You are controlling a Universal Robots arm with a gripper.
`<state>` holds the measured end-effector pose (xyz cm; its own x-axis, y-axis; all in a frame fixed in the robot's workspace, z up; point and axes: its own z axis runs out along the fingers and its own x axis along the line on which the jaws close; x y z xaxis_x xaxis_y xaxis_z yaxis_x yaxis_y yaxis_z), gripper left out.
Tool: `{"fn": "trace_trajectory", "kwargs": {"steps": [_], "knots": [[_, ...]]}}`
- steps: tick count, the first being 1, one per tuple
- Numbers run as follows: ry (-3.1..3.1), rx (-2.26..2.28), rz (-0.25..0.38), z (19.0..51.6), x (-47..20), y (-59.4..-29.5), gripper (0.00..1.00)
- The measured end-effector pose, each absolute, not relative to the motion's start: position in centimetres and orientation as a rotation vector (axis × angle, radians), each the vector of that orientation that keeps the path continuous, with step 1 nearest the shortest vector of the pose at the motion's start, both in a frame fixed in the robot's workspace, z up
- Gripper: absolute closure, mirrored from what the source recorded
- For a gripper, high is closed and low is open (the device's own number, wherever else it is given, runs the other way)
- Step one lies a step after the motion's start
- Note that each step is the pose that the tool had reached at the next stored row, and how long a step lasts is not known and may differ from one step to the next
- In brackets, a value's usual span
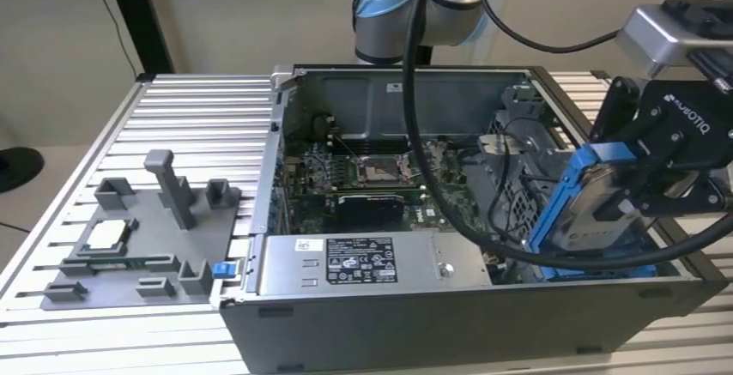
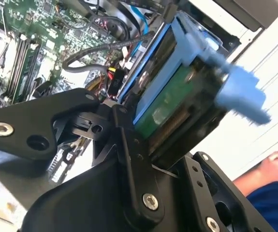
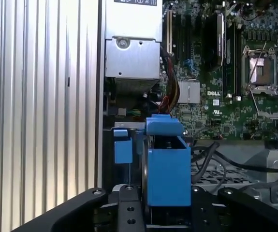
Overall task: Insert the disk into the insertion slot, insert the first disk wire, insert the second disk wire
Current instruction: 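Insert the disk into the insertion slot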
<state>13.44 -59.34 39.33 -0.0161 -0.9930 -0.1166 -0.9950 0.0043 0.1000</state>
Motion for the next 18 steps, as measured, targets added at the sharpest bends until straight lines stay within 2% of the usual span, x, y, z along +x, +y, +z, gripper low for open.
{"fn": "trace_trajectory", "kwargs": {"steps": [18], "knots": [[2.22, -2.196, 0.263, 37.0, 14.7, -59.2, 1.0]]}}
